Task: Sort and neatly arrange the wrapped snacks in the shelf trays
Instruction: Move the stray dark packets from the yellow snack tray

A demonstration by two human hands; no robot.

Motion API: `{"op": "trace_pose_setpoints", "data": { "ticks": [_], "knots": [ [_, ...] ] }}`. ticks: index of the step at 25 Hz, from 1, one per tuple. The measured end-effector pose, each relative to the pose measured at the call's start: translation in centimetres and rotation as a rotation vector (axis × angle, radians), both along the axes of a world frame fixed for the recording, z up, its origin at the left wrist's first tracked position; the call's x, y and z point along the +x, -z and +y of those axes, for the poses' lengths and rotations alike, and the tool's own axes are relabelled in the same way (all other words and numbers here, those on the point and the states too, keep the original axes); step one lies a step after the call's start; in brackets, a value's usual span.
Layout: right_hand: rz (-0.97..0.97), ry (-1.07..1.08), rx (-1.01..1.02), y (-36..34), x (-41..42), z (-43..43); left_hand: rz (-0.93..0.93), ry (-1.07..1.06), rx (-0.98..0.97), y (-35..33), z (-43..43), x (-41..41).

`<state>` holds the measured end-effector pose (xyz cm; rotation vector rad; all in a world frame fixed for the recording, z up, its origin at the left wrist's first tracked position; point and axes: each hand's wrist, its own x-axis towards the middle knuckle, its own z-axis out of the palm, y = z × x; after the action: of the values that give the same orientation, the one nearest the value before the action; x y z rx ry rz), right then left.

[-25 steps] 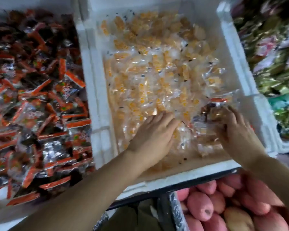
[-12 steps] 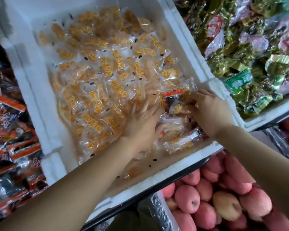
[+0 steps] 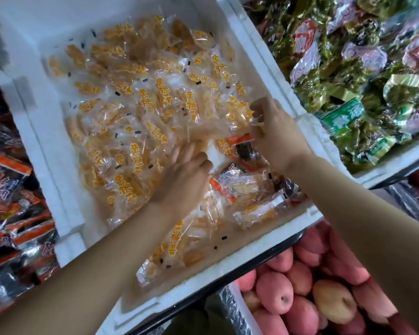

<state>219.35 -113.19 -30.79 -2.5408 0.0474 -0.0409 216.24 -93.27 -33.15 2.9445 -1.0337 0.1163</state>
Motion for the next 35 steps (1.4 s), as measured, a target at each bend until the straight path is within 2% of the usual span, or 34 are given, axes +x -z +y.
{"op": "trace_pose_setpoints", "data": {
  "ticks": [3, 6, 8, 10, 12, 14, 18, 20, 22, 24, 26, 27, 31, 35],
  "knots": [
    [0.089, -0.171, -0.280, 1.0, -2.3, -2.1, 0.083, 0.019, -0.117, 0.4, -1.4, -0.2],
    [0.172, -0.165, -0.260, 0.9, -3.2, -2.6, 0.304, -0.191, -0.135, 0.2, -3.0, -0.7],
    [0.229, -0.174, -0.299, 0.8, -3.2, -2.1, 0.364, -0.235, -0.112, 0.6, -3.6, -1.0],
    [0.249, -0.154, -0.291, 0.6, -2.7, -1.8, 0.394, -0.257, -0.213, 0.6, -3.9, -1.3],
    [0.194, -0.140, -0.278, 0.5, -2.2, -1.6, 0.405, -0.247, -0.353, 0.4, -3.8, -1.6],
    [0.108, -0.193, -0.319, 0.6, -2.3, -1.5, 0.404, -0.226, -0.415, 0.0, -3.8, -2.3],
    [0.024, -0.169, -0.136, 0.4, -3.6, -1.1, 0.360, -0.266, -0.623, -0.8, -2.7, -3.2],
    [-0.066, -0.070, -0.020, -0.5, -4.2, -0.9, 0.301, -0.341, -0.697, -1.6, -2.0, -2.9],
    [-0.153, -0.010, 0.128, -1.8, -5.1, -0.5, 0.348, -0.473, -0.794, -2.6, -1.6, -2.6],
    [-0.192, -0.048, 0.210, -2.7, -6.6, 0.6, 0.637, -0.632, -1.036, -3.8, -2.1, -2.7],
    [-0.205, -0.144, 0.157, -2.6, -8.5, 1.7, 0.946, -0.739, -1.266, -5.0, -2.9, -2.9],
    [-0.211, -0.183, 0.117, -2.3, -9.3, 2.1, 1.046, -0.719, -1.336, -5.4, -3.1, -3.2],
    [-0.241, -0.265, 0.063, -1.3, -11.4, 1.7, 1.167, -0.668, -1.311, -5.4, -3.9, -4.5],
    [-0.050, -0.407, 0.242, -1.1, -12.1, -0.3, 1.080, -0.760, -1.246, -4.0, -3.8, -5.3]
  ]
}}
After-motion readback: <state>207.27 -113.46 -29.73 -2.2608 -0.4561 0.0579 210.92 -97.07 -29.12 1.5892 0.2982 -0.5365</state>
